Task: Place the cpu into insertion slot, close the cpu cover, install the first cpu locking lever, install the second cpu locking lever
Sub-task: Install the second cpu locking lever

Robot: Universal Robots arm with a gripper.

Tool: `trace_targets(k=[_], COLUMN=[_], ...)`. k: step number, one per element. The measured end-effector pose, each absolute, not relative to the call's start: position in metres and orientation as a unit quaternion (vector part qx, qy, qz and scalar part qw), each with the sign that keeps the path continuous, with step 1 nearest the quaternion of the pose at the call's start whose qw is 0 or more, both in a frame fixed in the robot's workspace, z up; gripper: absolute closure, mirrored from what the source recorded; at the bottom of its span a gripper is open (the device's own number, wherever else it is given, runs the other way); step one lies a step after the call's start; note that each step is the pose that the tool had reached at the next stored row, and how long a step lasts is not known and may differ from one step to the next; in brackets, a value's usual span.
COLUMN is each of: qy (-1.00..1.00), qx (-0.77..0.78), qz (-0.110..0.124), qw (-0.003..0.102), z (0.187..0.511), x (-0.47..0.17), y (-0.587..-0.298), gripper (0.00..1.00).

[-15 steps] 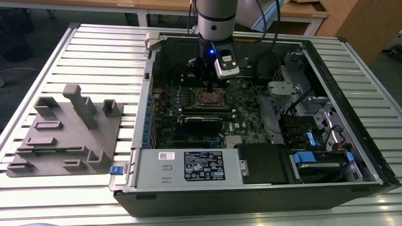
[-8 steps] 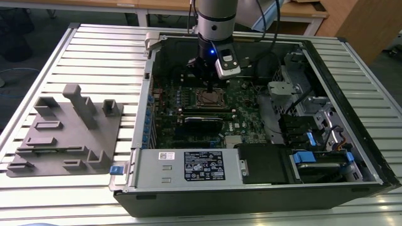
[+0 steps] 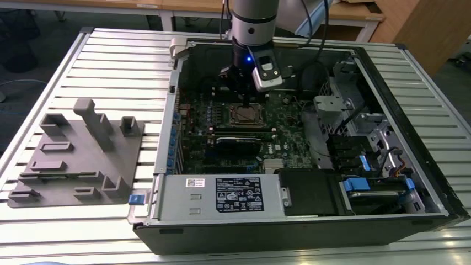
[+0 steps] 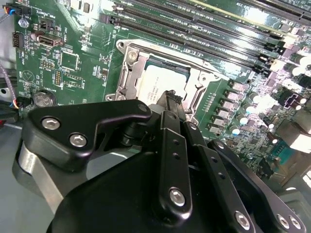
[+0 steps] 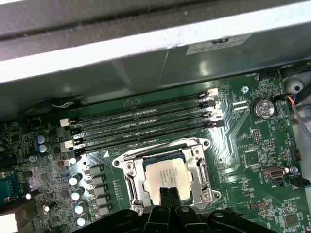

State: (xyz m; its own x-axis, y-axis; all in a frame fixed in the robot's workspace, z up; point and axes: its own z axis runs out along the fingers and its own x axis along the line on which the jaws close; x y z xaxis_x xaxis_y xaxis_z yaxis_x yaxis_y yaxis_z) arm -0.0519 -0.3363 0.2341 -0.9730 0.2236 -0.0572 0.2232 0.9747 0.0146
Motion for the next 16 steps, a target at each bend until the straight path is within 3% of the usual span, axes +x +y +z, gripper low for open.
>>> trace_targets(k=[16], qy=[0.993], qx=[0.112], qz=[0.004], qw=[0.029], z=[0.2396], x=[-0.0518], y=[-0.3363], gripper=[0.89])
